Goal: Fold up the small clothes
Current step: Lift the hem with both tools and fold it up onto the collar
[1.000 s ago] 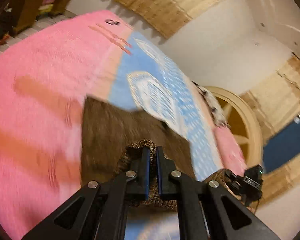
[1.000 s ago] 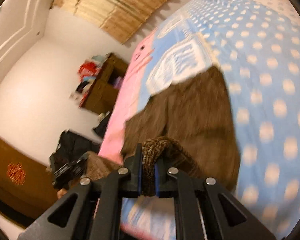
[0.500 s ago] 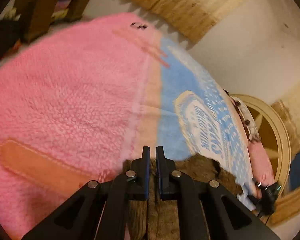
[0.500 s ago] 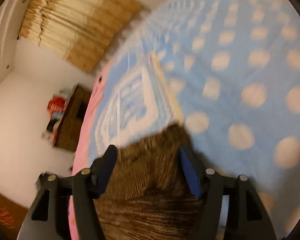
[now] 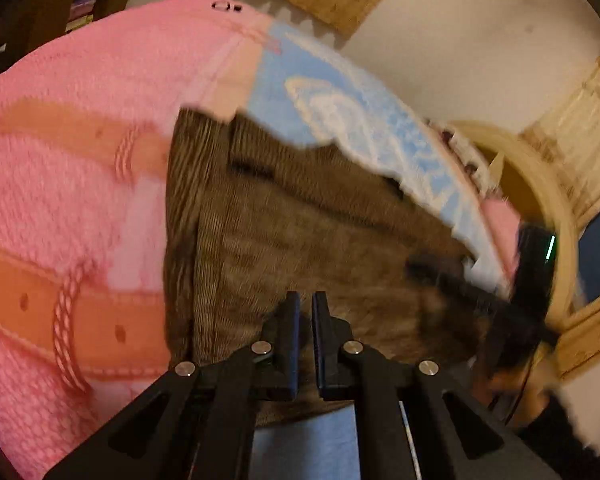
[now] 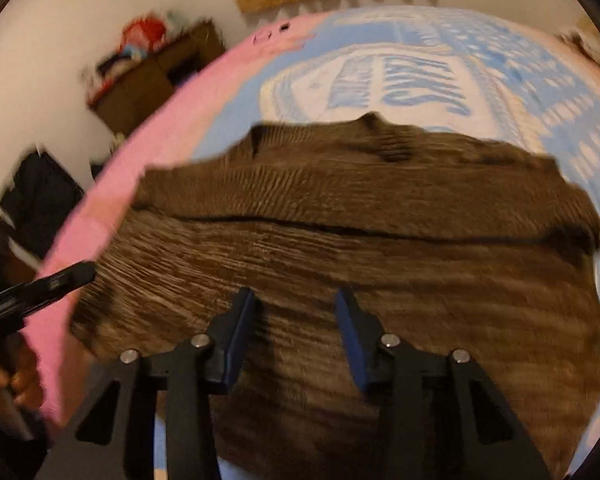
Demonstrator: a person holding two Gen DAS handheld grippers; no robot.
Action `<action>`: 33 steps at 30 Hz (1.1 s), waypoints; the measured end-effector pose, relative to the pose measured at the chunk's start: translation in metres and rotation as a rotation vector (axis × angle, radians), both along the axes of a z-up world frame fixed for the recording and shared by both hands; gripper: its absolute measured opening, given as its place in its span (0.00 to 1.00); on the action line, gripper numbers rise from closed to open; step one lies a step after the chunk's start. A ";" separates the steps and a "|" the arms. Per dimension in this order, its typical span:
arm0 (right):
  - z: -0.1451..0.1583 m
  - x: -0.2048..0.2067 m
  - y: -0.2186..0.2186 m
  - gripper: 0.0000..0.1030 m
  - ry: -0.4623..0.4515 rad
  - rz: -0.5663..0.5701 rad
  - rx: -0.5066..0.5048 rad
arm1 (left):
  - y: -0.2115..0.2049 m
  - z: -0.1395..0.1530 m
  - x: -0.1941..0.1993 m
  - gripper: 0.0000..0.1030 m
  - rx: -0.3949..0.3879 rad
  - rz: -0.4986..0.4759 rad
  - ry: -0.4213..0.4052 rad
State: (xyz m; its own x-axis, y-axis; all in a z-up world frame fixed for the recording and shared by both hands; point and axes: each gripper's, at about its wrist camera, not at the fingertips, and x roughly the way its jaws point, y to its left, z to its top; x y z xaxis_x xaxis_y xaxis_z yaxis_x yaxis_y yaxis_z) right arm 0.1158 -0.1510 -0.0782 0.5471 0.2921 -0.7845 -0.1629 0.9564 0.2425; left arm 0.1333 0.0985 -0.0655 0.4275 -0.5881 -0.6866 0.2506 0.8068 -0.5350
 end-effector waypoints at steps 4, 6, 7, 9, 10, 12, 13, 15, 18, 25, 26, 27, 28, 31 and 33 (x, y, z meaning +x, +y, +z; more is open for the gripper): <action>0.004 0.055 0.000 0.40 0.063 -0.045 -0.035 | 0.009 -0.018 -0.003 0.05 -0.056 0.023 0.011; 0.010 0.091 -0.007 0.40 0.040 -0.104 -0.036 | 0.011 -0.019 -0.007 0.05 -0.068 0.028 0.000; 0.015 0.102 -0.013 0.40 0.020 -0.145 -0.027 | 0.011 -0.018 -0.009 0.05 -0.062 0.029 -0.011; 0.023 0.113 -0.021 0.43 0.002 -0.213 0.028 | 0.011 -0.017 -0.015 0.05 -0.041 0.023 -0.036; 0.026 0.110 -0.020 0.43 -0.006 -0.208 0.079 | 0.011 -0.017 -0.017 0.05 -0.037 0.017 -0.048; 0.033 0.091 0.003 0.43 -0.032 -0.117 0.119 | 0.015 -0.019 -0.021 0.05 -0.056 0.012 -0.062; 0.033 0.083 0.017 0.43 -0.032 -0.066 0.112 | 0.017 -0.021 -0.022 0.05 -0.068 0.013 -0.065; 0.023 0.064 0.052 0.43 -0.003 0.058 0.094 | 0.020 -0.022 -0.023 0.05 -0.081 0.019 -0.065; 0.001 0.054 0.095 0.43 0.058 0.171 0.074 | 0.022 -0.020 -0.027 0.05 -0.070 0.018 -0.072; 0.016 0.127 0.129 0.43 -0.030 0.093 0.018 | 0.013 -0.020 -0.038 0.05 -0.030 0.016 -0.104; 0.024 0.133 0.120 0.43 -0.047 0.054 0.078 | 0.013 -0.019 -0.039 0.05 -0.024 0.008 -0.105; 0.029 0.132 0.111 0.43 -0.051 0.025 0.140 | 0.012 -0.016 -0.041 0.05 -0.022 -0.003 -0.104; 0.032 0.127 0.100 0.47 -0.048 0.003 0.212 | 0.016 -0.014 -0.043 0.05 -0.026 -0.006 -0.100; 0.036 0.085 0.071 0.56 -0.051 -0.013 0.262 | 0.030 -0.001 -0.050 0.05 -0.068 0.014 -0.146; 0.040 0.042 0.047 0.57 -0.081 -0.043 0.255 | 0.043 0.010 -0.057 0.05 -0.092 0.031 -0.201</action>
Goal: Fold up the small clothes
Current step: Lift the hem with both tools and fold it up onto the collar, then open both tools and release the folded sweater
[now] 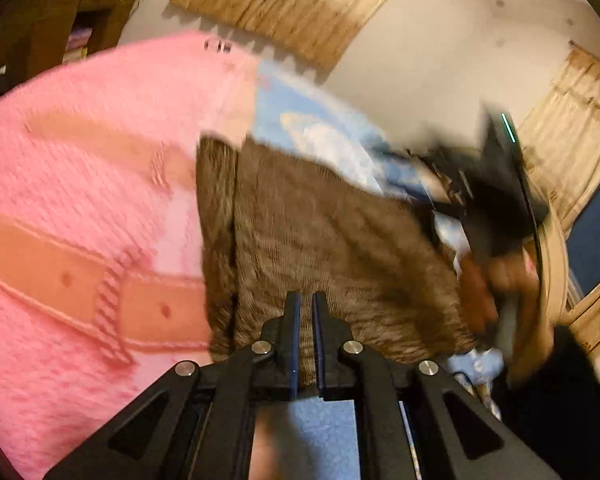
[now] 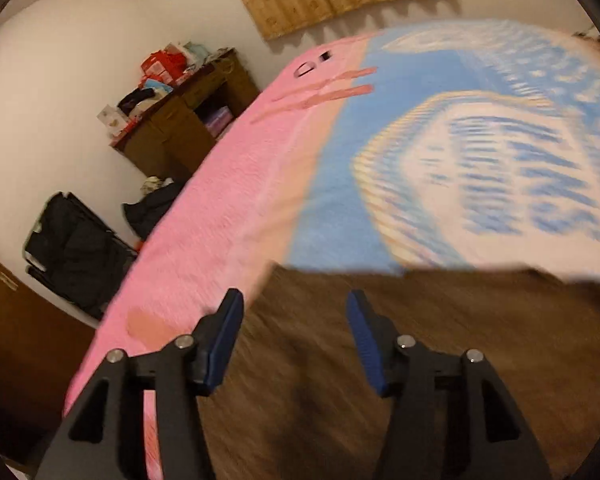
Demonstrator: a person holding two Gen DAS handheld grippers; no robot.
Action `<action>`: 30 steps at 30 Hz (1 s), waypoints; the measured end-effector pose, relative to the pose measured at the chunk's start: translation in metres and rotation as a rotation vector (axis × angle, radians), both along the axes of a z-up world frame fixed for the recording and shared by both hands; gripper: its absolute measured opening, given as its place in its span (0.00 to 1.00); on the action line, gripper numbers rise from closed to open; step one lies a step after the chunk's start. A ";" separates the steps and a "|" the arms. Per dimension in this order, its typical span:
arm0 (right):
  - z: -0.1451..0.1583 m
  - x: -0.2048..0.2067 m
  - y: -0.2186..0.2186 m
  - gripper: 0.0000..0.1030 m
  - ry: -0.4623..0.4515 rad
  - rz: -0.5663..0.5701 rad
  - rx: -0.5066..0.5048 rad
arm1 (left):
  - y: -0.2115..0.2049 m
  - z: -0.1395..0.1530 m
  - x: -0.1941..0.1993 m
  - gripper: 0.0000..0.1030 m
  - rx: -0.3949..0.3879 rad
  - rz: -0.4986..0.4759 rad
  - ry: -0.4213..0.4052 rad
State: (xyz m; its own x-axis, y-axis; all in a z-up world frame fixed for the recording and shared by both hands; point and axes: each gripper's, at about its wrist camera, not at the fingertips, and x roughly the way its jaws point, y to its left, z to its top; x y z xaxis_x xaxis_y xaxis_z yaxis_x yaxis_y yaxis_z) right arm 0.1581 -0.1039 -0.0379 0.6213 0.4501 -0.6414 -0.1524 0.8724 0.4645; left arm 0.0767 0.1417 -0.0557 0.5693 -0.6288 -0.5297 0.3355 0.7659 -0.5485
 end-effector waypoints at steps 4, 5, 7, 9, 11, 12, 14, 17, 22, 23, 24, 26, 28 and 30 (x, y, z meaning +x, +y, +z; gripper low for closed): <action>0.013 -0.093 -0.066 0.65 -0.036 -0.128 0.025 | 0.019 0.010 -0.004 0.05 0.005 0.041 -0.032; 0.018 -0.114 -0.078 0.69 -0.050 -0.168 0.019 | 0.018 0.011 -0.003 0.05 0.010 0.035 -0.035; 0.023 -0.153 -0.103 0.75 -0.072 -0.253 -0.032 | 0.008 0.011 -0.001 0.05 0.052 0.008 -0.052; 0.025 -0.180 -0.118 0.75 -0.077 -0.300 -0.070 | -0.002 0.009 0.007 0.06 0.102 0.006 -0.048; 0.024 -0.201 -0.128 0.75 -0.087 -0.333 -0.100 | -0.005 0.006 0.011 0.06 0.117 0.015 -0.057; 0.024 -0.202 -0.131 0.76 -0.089 -0.342 -0.110 | -0.005 0.005 0.014 0.06 0.135 0.032 -0.060; 0.020 -0.210 -0.136 0.77 -0.082 -0.368 -0.118 | -0.009 0.004 0.015 0.44 0.186 0.061 -0.060; 0.007 -0.213 -0.144 0.77 -0.039 -0.379 -0.085 | -0.007 0.007 0.009 0.78 0.196 0.083 -0.087; 0.000 -0.215 -0.149 0.77 -0.028 -0.390 -0.071 | -0.014 0.007 0.012 0.77 0.251 0.062 -0.104; 0.000 -0.214 -0.148 0.77 -0.027 -0.392 -0.075 | -0.015 0.008 0.012 0.74 0.241 0.053 -0.110; 0.001 -0.213 -0.148 0.77 -0.029 -0.391 -0.075 | -0.016 0.007 0.013 0.73 0.236 0.051 -0.106; 0.001 -0.213 -0.147 0.77 -0.037 -0.388 -0.074 | -0.017 0.006 0.017 0.72 0.216 0.044 -0.090; 0.000 -0.213 -0.146 0.77 -0.037 -0.383 -0.081 | -0.017 0.005 0.018 0.67 0.195 0.037 -0.092; -0.002 -0.212 -0.146 0.77 -0.031 -0.385 -0.082 | -0.020 0.004 0.020 0.53 0.197 0.009 -0.089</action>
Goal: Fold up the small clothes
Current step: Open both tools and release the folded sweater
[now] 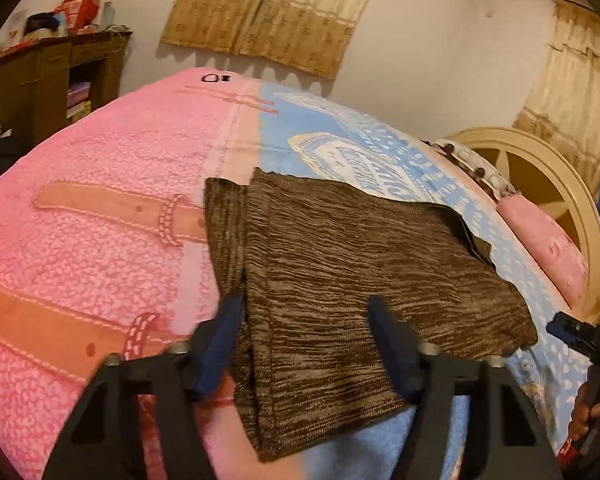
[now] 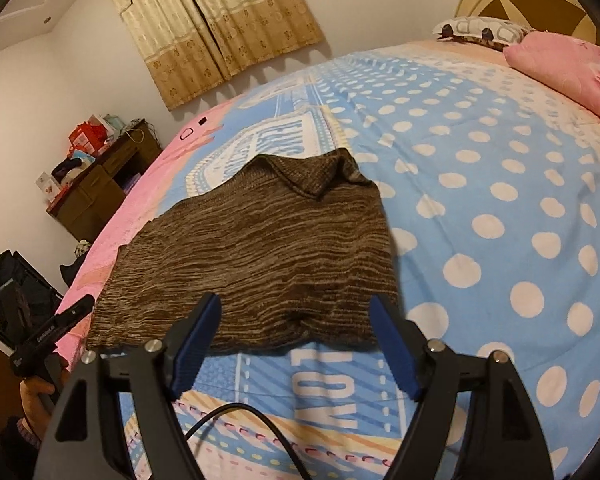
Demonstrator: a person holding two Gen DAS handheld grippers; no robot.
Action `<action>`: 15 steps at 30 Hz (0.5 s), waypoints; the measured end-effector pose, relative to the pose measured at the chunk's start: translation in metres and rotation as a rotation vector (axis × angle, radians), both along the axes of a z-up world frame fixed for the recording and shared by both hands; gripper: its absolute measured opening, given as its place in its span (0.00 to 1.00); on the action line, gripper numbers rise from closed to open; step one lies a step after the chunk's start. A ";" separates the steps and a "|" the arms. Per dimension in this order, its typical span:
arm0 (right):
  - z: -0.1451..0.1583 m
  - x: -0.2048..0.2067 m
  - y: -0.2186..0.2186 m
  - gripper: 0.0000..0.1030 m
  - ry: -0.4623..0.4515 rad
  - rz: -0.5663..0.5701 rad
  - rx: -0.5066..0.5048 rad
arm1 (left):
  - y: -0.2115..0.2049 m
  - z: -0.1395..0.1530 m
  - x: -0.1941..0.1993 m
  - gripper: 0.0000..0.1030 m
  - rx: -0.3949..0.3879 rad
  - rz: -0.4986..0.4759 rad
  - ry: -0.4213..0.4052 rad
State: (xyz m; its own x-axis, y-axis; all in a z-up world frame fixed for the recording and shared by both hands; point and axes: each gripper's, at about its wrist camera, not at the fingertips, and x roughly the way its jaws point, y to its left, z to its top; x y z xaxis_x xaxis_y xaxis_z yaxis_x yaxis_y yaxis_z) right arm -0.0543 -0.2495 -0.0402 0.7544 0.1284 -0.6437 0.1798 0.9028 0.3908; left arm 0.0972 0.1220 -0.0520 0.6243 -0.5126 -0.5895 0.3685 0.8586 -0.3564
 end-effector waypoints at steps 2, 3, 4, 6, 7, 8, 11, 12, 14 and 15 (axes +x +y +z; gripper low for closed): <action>-0.003 0.000 -0.001 0.77 0.006 -0.006 0.006 | -0.002 -0.002 0.002 0.37 -0.005 -0.018 0.015; -0.003 0.000 -0.001 0.77 0.007 -0.010 0.009 | -0.003 -0.003 0.003 0.34 -0.012 -0.029 0.024; -0.003 -0.001 -0.002 0.77 0.006 -0.012 0.008 | -0.003 -0.005 0.004 0.32 -0.013 -0.034 0.037; -0.002 -0.002 -0.003 0.77 0.005 -0.016 0.001 | -0.001 -0.011 0.008 0.32 -0.019 -0.030 0.089; 0.000 -0.004 -0.005 0.77 0.002 -0.020 -0.004 | 0.001 -0.013 0.009 0.32 -0.035 -0.030 0.106; 0.001 -0.005 -0.006 0.77 -0.001 -0.023 -0.008 | 0.005 -0.013 0.008 0.32 -0.052 -0.026 0.113; 0.006 -0.008 -0.017 0.77 -0.007 -0.050 -0.034 | 0.007 -0.013 0.008 0.32 -0.064 -0.015 0.131; 0.007 -0.008 -0.022 0.77 -0.010 -0.058 -0.038 | 0.006 -0.013 0.008 0.32 -0.064 -0.014 0.137; 0.007 -0.001 -0.031 0.77 -0.005 -0.048 -0.039 | 0.002 -0.014 0.009 0.33 -0.051 -0.026 0.152; 0.006 0.005 -0.033 0.77 0.009 -0.042 -0.052 | 0.000 -0.014 0.009 0.34 -0.052 -0.035 0.161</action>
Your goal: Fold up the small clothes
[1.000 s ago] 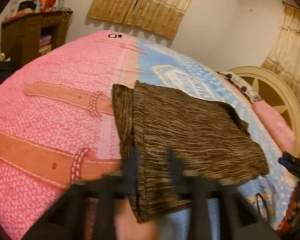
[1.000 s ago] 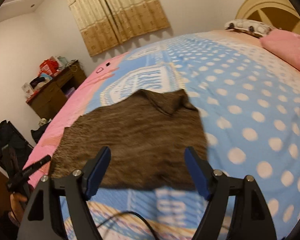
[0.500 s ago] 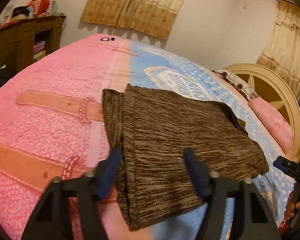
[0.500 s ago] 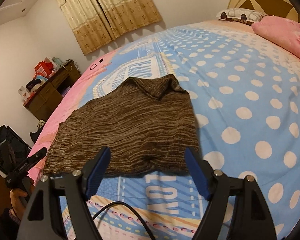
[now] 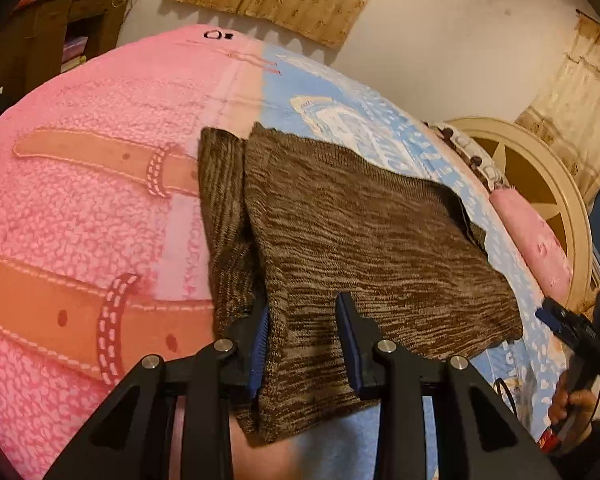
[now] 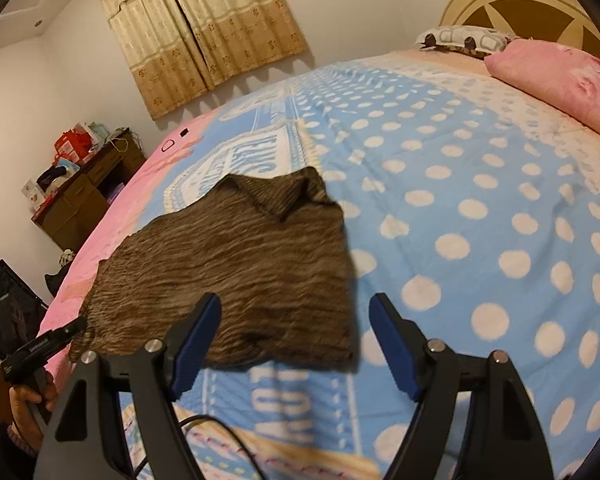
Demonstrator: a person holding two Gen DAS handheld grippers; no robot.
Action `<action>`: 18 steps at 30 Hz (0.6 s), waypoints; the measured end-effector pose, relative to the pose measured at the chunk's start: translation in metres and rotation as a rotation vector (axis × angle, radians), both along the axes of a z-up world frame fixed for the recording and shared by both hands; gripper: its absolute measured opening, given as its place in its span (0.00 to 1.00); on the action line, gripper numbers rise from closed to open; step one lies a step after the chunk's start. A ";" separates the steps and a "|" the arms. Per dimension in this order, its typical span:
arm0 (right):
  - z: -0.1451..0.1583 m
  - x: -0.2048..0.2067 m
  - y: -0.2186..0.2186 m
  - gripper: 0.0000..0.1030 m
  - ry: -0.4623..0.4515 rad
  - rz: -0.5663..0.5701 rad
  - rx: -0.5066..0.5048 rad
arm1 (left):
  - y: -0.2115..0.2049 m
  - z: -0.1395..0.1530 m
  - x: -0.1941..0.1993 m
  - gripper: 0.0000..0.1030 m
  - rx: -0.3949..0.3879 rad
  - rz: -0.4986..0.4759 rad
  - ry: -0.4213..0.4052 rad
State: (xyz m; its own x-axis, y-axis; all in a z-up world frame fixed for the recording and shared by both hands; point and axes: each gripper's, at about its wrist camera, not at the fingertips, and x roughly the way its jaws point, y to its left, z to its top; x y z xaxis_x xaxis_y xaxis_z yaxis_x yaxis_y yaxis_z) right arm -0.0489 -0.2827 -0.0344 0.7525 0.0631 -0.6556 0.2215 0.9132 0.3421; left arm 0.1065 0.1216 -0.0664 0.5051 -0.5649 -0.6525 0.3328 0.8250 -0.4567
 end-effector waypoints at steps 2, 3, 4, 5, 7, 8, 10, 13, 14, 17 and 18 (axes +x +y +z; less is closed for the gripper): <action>-0.003 0.011 -0.002 0.77 0.017 0.008 -0.027 | -0.001 -0.003 0.001 0.40 -0.038 -0.017 0.028; -0.006 0.017 -0.003 0.77 0.026 0.013 -0.036 | 0.001 -0.005 0.001 0.40 -0.066 -0.011 0.037; -0.011 0.024 -0.004 0.77 0.046 0.010 -0.039 | 0.004 -0.006 0.002 0.40 -0.085 -0.009 0.043; -0.018 0.032 -0.006 0.77 0.077 0.013 -0.028 | 0.006 -0.007 0.002 0.40 -0.106 -0.009 0.050; -0.032 0.044 -0.006 0.74 0.124 0.031 0.004 | 0.009 -0.008 0.003 0.39 -0.133 -0.011 0.066; -0.036 0.046 -0.005 0.65 0.134 0.039 0.015 | 0.009 -0.008 0.003 0.27 -0.135 -0.010 0.072; -0.038 0.047 0.001 0.15 0.127 0.067 0.002 | 0.009 -0.015 0.006 0.06 -0.186 -0.036 0.130; -0.025 0.038 0.012 0.14 0.087 0.084 -0.081 | 0.010 -0.018 0.005 0.06 -0.274 -0.070 0.162; -0.020 0.034 0.015 0.14 0.069 0.095 -0.091 | 0.010 -0.015 0.004 0.06 -0.279 -0.074 0.147; -0.007 0.022 0.016 0.13 0.017 0.152 -0.079 | 0.017 -0.005 0.000 0.06 -0.327 -0.077 0.121; -0.008 0.019 0.012 0.14 0.013 0.183 -0.034 | 0.019 -0.002 -0.001 0.06 -0.325 -0.077 0.113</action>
